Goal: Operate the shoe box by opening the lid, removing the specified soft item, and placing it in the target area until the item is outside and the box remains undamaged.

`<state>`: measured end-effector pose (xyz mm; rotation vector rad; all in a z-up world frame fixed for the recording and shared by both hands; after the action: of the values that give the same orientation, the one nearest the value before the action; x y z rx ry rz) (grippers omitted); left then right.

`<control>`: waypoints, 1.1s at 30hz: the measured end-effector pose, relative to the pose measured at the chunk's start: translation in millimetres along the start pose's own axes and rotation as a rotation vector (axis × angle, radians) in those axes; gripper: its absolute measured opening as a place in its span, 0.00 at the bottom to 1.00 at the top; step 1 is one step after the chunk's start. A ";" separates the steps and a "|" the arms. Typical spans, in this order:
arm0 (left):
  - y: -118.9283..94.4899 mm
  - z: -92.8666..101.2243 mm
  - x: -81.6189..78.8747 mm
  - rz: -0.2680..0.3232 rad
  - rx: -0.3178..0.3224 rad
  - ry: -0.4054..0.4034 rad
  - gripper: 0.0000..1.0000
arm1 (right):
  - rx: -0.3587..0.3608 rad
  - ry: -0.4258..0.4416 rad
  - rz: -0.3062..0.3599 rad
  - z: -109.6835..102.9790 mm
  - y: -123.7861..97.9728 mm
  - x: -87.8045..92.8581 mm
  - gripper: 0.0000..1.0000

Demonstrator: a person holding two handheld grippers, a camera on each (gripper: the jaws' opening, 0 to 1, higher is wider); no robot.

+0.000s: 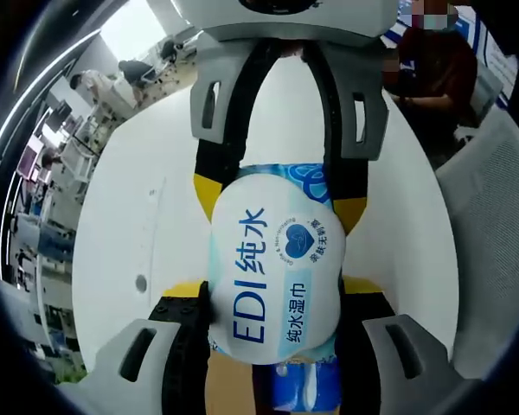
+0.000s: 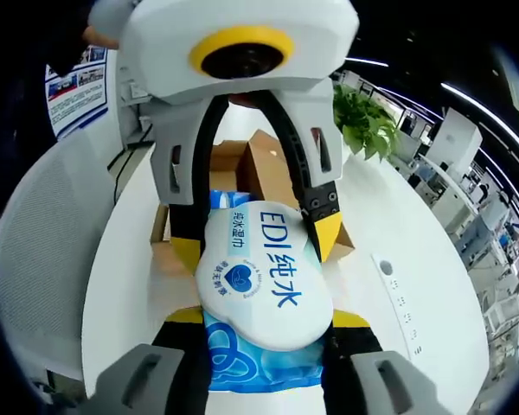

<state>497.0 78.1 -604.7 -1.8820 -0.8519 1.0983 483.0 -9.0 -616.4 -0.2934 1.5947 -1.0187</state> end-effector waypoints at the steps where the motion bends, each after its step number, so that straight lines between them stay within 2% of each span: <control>1: 2.0 0.0 0.1 0.000 0.000 -0.001 0.58 | -0.002 -0.001 -0.001 0.4 1.4 2.1 0.46; 14: 37.3 -0.8 9.9 -0.009 0.008 -0.016 0.58 | -0.015 -0.004 -0.010 3.3 17.2 20.7 0.46; 33: 69.3 4.3 23.1 -0.027 0.038 -0.014 0.58 | -0.023 0.010 -0.025 9.1 46.5 47.2 0.47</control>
<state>513.4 66.1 -675.0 -1.8279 -0.8561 1.1053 492.0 -17.3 -682.2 -0.3252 1.6161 -1.0222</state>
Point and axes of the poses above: the point that each gripper's makers call its tool centre point, and the gripper's own axes: y roughly forward along the fingers, z roughly to its right, x roughly out of its underside, the point moved 7 cm from there along -y, roughly backward along the fingers, and after that the axes turned 12 degrees about y, right-handed, at the moved point
